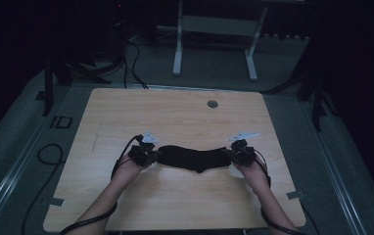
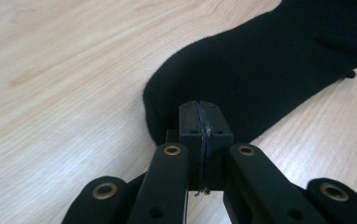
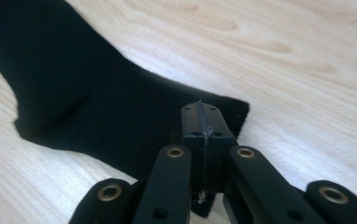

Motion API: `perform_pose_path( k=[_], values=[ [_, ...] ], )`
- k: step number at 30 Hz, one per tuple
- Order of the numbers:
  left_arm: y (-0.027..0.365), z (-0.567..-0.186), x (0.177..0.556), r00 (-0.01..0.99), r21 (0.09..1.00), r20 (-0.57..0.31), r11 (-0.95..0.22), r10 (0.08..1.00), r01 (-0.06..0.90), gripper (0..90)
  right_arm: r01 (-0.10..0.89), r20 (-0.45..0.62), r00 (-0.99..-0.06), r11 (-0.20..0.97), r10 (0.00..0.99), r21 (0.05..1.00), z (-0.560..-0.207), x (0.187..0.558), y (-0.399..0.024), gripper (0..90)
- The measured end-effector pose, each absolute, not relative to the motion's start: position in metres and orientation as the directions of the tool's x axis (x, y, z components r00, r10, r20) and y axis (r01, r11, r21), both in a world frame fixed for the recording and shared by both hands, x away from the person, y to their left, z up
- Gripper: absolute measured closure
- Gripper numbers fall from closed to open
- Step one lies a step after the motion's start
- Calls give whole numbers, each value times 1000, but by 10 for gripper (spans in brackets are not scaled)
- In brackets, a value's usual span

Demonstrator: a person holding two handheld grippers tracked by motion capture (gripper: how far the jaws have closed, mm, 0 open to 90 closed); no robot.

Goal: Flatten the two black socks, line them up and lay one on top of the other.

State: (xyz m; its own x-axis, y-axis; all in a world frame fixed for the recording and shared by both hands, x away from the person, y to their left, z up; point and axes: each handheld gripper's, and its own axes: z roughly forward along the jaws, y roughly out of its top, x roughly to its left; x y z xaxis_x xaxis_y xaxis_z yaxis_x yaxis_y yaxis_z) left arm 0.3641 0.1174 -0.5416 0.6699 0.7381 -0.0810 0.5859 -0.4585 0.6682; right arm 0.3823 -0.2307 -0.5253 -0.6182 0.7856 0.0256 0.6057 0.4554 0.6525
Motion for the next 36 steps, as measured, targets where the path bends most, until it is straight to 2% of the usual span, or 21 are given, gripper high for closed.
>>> perform_pose_path(
  k=[7, 16, 20, 21, 22, 24, 28, 31, 32, 33, 36],
  values=[
    [124, -557, 367, 650, 654, -110, -437, 752, 617, 890, 610, 29, -642, 487, 766, 625, -545, 395, -230, 897],
    [129, -557, 361, 637, 643, -112, -434, 762, 631, 887, 590, -12, -653, 518, 758, 619, -546, 407, -218, 895],
    [132, -549, 358, 642, 671, -119, -416, 757, 614, 810, 594, 19, -653, 497, 757, 633, -542, 405, -218, 782],
    [132, -549, 358, 642, 671, -119, -416, 757, 614, 777, 594, 19, -653, 497, 757, 633, -542, 405, -218, 782],
    [133, -545, 356, 647, 682, -121, -410, 753, 605, 777, 588, 19, -657, 497, 753, 639, -540, 403, -218, 731],
    [134, -539, 352, 665, 708, -127, -402, 736, 580, 669, 574, 24, -666, 492, 745, 655, -536, 400, -220, 556],
    [137, -532, 345, 669, 742, -156, -360, 727, 565, 403, 547, 24, -692, 502, 722, 670, -531, 391, -223, 336],
    [138, -533, 341, 664, 738, -165, -355, 729, 573, 195, 541, 48, -692, 474, 720, 694, -527, 385, -229, 256],
    [138, -534, 339, 661, 741, -160, -354, 733, 571, 154, 543, 58, -686, 458, 725, 704, -526, 383, -232, 209],
    [139, -536, 337, 657, 743, -159, -349, 737, 571, 141, 539, 54, -689, 462, 723, 704, -525, 381, -234, 146],
    [142, -538, 331, 642, 746, -143, -344, 754, 570, 77, 526, 34, -690, 468, 723, 711, -524, 377, -241, 144]
  ],
)
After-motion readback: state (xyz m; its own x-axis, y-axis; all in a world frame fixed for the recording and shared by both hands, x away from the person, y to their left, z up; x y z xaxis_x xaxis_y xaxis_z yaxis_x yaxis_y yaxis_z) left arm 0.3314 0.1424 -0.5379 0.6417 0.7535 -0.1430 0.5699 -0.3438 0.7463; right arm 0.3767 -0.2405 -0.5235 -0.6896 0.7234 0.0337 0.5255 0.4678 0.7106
